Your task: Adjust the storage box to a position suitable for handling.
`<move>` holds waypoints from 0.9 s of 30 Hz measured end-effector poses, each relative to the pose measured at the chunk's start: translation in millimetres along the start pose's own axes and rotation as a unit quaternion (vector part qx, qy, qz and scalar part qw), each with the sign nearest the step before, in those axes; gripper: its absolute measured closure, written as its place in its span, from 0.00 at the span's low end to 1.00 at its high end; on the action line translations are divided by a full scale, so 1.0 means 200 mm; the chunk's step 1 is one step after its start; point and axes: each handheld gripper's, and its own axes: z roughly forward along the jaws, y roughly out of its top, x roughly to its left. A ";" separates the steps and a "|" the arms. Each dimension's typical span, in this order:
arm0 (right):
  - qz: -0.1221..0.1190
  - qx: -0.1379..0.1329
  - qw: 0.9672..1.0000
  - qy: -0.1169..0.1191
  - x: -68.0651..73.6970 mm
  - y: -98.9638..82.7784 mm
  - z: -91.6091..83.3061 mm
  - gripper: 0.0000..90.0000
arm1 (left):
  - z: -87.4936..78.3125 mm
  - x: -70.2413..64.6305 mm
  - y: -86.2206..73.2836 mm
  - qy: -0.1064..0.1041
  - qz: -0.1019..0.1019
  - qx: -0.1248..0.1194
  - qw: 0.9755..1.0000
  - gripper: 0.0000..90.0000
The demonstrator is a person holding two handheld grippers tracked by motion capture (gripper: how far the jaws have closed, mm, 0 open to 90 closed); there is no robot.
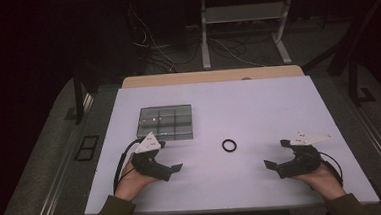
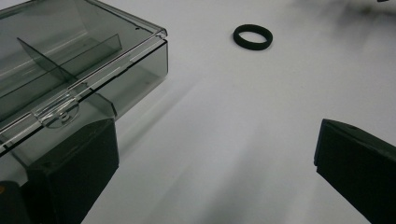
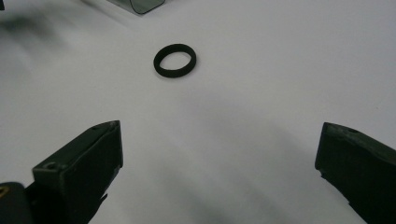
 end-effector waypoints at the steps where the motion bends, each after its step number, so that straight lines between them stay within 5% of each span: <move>1: 0.000 0.000 1.000 0.000 0.00 0.00 0.00 0.01 | 0.00 0.00 0.00 0.000 -0.001 0.000 1.000 0.00; 27: 0.011 -0.006 1.000 0.004 -0.01 -0.01 0.00 0.01 | -0.05 0.06 0.06 0.011 -0.021 -0.021 0.999 0.00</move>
